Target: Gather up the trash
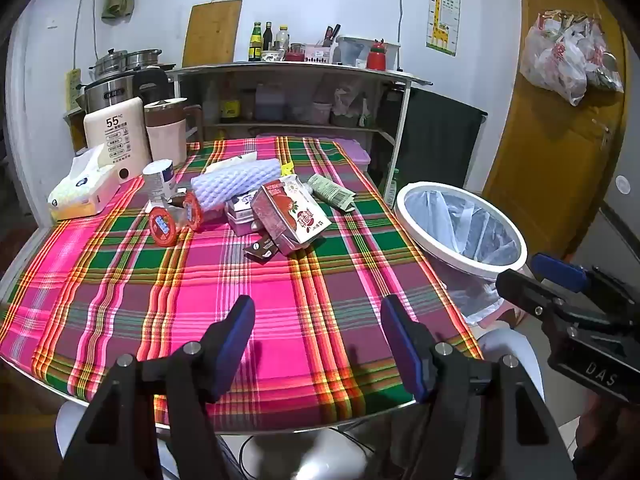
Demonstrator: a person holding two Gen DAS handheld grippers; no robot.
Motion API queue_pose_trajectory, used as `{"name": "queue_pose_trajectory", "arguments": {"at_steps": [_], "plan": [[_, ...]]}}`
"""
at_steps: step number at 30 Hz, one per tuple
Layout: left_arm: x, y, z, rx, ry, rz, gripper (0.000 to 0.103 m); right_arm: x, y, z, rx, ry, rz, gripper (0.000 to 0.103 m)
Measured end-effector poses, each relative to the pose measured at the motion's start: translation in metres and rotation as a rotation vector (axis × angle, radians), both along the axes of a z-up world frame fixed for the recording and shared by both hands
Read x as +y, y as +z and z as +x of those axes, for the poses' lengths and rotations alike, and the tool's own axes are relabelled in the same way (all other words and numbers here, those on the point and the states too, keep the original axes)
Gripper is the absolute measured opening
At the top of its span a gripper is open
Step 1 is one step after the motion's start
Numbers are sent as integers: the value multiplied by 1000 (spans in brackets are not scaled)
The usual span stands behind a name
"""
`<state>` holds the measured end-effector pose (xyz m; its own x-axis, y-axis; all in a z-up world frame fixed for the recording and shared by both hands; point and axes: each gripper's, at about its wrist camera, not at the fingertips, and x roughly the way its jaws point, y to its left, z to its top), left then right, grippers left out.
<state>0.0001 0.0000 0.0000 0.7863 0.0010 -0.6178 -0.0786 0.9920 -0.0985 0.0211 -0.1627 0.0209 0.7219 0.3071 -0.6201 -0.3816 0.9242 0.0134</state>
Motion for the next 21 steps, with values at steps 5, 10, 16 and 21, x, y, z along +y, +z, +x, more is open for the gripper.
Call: {"name": "queue_pose_trajectory", "arguments": {"at_steps": [5, 10, 16, 21], "plan": [[1, 0, 0, -5, 1, 2, 67, 0, 0, 0, 0, 0, 0, 63], [5, 1, 0, -2, 3, 8, 67, 0, 0, 0, -1, -2, 3, 63], [4, 4, -3, -7, 3, 5, 67, 0, 0, 0, 0, -1, 3, 63], [5, 7, -2, -6, -3, -4, 67, 0, 0, 0, 2, -1, 3, 63]]}}
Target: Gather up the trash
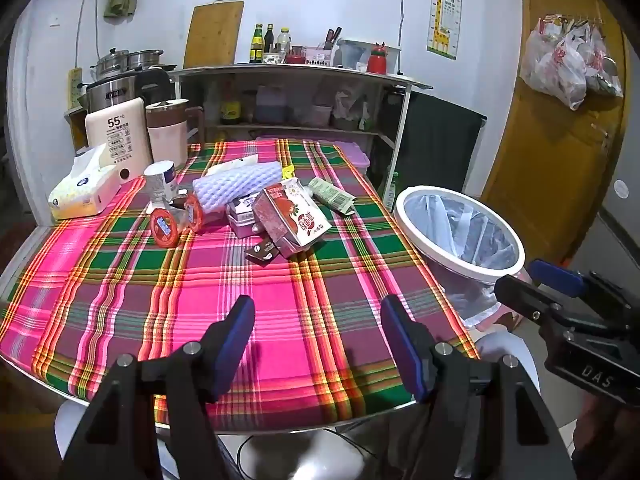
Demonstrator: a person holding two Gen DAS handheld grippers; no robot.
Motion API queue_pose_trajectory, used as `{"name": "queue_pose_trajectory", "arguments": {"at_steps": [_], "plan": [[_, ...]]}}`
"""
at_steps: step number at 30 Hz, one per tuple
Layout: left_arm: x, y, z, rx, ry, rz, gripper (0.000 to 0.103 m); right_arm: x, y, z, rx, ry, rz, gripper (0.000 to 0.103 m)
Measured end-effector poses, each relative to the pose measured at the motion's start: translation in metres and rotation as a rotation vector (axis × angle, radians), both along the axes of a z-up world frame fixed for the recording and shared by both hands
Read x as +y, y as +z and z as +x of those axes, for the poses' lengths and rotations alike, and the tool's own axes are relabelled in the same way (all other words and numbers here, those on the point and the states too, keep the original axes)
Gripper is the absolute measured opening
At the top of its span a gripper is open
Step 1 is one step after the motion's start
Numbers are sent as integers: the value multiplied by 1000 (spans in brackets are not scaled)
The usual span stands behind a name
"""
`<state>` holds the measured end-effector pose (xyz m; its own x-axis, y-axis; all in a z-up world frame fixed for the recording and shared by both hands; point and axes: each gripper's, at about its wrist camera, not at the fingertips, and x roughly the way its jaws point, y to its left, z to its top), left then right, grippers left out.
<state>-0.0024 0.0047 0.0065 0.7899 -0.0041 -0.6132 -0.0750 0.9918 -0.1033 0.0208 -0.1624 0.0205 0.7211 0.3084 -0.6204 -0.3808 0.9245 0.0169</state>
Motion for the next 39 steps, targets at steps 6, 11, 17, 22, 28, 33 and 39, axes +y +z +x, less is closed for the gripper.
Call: {"name": "queue_pose_trajectory", "arguments": {"at_steps": [6, 11, 17, 22, 28, 33, 39], "plan": [[-4, -2, 1, -1, 3, 1, 67, -1, 0, 0, 1, 0, 0, 63], [-4, -2, 0, -2, 1, -1, 67, -1, 0, 0, 2, -1, 1, 63], [-3, -2, 0, -2, 1, -3, 67, -1, 0, 0, 3, -1, 1, 63], [-4, -2, 0, -3, 3, -2, 67, -1, -1, -1, 3, -1, 1, 63], [-5, -2, 0, -2, 2, -3, 67, -2, -1, -1, 2, 0, 1, 63], [-5, -2, 0, -3, 2, -4, 67, -2, 0, -1, 2, -1, 1, 63], [-5, -2, 0, -3, 2, -5, 67, -2, 0, -1, 3, 0, 2, 63]]}}
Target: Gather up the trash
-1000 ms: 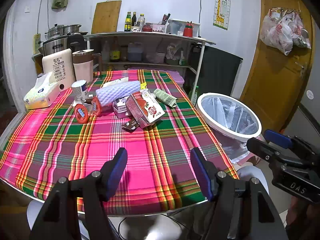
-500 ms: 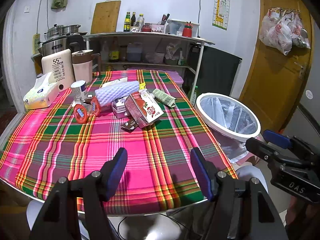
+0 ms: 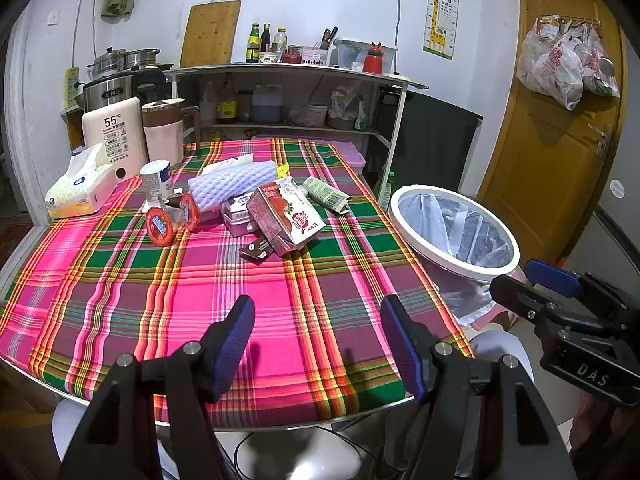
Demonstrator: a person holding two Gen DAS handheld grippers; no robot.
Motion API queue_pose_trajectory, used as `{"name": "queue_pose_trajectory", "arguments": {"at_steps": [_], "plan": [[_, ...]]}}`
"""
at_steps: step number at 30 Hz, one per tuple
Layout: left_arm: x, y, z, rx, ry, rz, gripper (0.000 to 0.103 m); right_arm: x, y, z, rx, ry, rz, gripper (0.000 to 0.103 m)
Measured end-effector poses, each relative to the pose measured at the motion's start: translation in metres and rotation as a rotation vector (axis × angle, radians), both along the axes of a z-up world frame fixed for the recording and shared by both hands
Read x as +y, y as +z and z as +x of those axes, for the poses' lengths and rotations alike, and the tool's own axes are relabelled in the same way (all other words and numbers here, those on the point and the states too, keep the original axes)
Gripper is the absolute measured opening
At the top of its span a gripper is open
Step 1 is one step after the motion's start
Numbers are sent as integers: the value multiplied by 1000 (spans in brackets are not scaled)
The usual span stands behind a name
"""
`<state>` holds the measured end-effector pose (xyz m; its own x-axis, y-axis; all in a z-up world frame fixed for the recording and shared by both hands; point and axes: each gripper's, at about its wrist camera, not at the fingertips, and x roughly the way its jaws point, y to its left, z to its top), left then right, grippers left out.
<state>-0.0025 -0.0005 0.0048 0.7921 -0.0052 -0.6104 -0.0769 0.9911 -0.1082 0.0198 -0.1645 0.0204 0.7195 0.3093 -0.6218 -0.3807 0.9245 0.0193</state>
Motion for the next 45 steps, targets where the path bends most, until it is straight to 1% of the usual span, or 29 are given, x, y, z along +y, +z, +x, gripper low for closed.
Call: {"name": "queue_pose_trajectory", "arguments": {"at_steps": [29, 34, 39, 41, 45], "plan": [[-4, 0, -2, 1, -3, -7, 67, 2, -4, -1, 5, 4, 3, 63], [-6, 0, -3, -3, -12, -21, 67, 6, -8, 3, 9, 18, 8, 63], [-7, -5, -1, 4, -11, -10, 67, 11, -11, 8, 23, 56, 25, 63], [-2, -9, 5, 9, -14, -21, 67, 14, -13, 10, 26, 65, 25, 63], [9, -13, 13, 10, 13, -26, 67, 21, -15, 20, 40, 79, 15, 63]]}}
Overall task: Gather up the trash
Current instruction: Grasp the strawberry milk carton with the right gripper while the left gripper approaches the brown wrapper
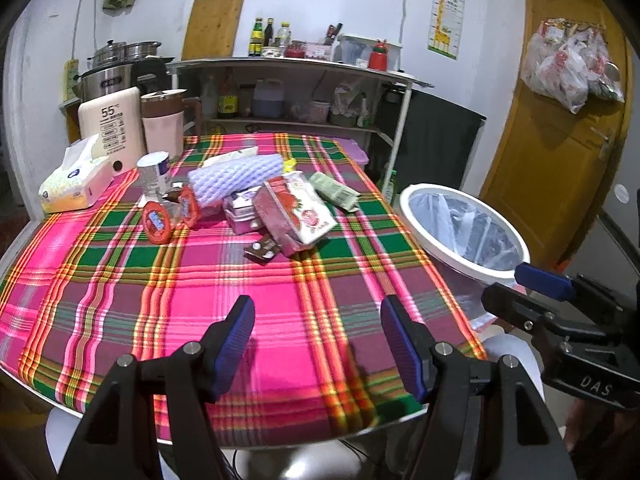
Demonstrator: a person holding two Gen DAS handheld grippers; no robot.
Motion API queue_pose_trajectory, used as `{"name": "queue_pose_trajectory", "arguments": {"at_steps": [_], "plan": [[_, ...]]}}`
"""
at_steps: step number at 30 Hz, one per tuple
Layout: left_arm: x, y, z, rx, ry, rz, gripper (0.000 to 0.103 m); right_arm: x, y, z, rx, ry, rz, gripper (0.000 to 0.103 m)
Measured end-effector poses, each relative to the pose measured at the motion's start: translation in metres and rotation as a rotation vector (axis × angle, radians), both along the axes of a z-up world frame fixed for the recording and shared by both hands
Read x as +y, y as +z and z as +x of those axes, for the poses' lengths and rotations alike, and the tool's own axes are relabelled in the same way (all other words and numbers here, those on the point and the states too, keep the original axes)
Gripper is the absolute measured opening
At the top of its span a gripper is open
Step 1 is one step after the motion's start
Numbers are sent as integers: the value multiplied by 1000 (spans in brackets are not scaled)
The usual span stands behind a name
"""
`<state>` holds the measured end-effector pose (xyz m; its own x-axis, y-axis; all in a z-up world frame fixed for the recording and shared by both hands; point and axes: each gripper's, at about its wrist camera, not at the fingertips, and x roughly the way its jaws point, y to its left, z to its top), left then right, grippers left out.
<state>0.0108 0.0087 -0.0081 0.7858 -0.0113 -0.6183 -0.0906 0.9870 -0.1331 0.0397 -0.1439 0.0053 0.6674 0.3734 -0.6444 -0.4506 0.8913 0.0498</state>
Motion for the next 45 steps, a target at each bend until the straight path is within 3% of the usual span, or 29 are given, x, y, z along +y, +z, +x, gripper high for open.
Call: {"name": "queue_pose_trajectory", "arguments": {"at_steps": [33, 45], "plan": [[93, -33, 49, 73, 101, -126, 65, 121, -36, 127, 95, 294, -45, 63], [107, -41, 55, 81, 105, -157, 65, 140, -33, 132, 115, 353, -30, 63]]}}
